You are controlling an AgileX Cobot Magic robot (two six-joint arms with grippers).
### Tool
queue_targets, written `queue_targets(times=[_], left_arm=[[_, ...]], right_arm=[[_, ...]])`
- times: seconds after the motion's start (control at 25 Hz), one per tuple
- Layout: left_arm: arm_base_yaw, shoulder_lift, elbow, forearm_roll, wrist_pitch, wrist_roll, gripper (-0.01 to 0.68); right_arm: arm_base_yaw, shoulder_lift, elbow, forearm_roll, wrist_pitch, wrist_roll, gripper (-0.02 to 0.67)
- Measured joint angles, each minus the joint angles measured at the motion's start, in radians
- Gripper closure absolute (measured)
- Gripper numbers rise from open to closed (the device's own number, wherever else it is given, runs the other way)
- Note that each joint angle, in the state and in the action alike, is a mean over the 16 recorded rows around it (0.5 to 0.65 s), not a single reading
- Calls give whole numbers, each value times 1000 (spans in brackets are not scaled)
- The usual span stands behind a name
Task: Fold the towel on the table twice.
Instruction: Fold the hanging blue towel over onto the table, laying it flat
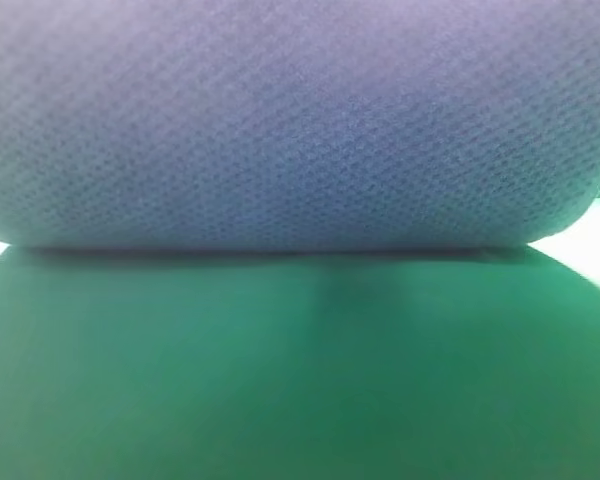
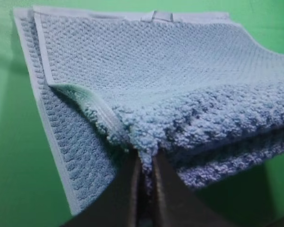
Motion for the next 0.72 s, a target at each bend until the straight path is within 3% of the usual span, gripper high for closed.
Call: queue_targets(times=[0.36, 0.72], left_arm=[[0, -84, 134, -36, 37, 0, 673], [0, 27, 148, -33, -8, 0, 673]], right_arm=[[0, -90, 143, 79, 65, 1, 649], [0, -3, 223, 96, -3, 1, 649]])
